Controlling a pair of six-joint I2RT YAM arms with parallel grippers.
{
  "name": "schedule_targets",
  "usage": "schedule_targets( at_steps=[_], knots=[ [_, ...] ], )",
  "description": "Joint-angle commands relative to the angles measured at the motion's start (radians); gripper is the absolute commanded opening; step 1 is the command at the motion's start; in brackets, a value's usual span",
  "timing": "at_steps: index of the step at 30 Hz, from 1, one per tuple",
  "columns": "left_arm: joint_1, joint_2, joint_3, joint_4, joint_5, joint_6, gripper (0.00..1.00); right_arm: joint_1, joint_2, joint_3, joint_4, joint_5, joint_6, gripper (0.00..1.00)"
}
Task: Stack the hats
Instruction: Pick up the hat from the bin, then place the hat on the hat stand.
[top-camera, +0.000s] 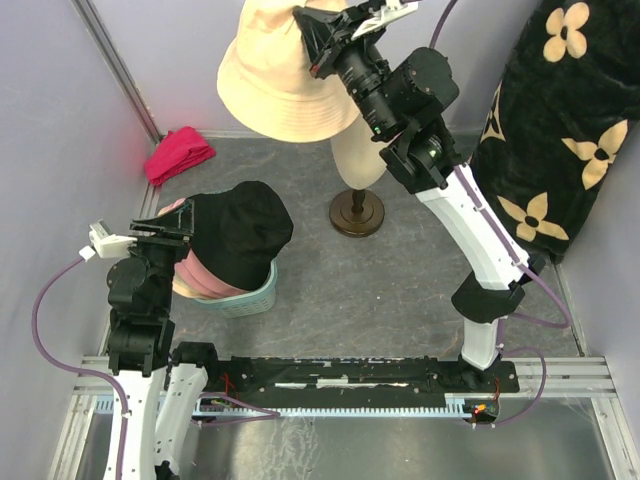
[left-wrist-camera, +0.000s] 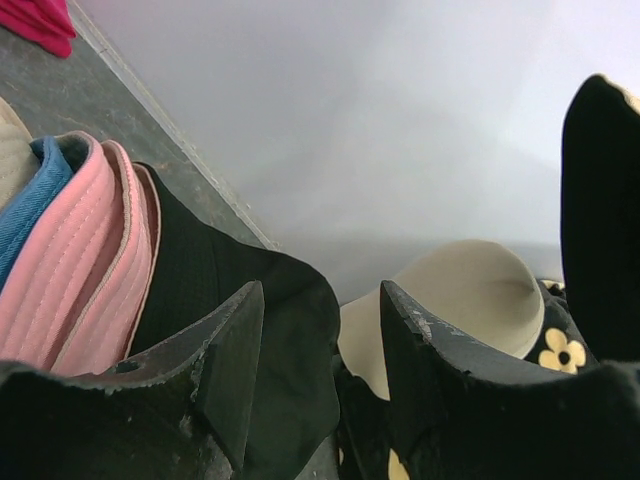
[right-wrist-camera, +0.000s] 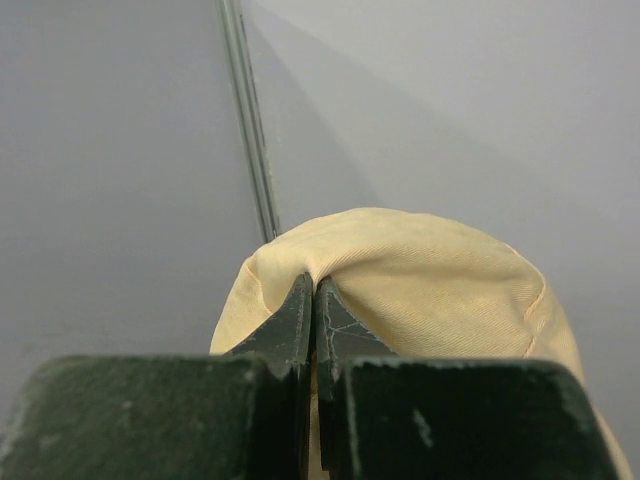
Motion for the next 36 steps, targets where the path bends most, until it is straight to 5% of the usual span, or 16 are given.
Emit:
schedule_targets(
  at_steps=[1,8,36],
  knots=[
    [0.003,0.008,0.003,0.062,-0.002,-0.034,0.57,-0.024,-0.001,0.057,0.077,0.009,-0.062,0.02],
    [0.003,0.013,0.001,0.067,0.005,-0.035,0.57,-0.085,-0.033,0.07,0.064,0.029,-0.098,0.02],
    [0.002,0.173,0.038,0.261,0.062,-0.012,0.58,-0.254,-0.233,-0.369,0.087,0.029,0.032,0.02]
  ],
)
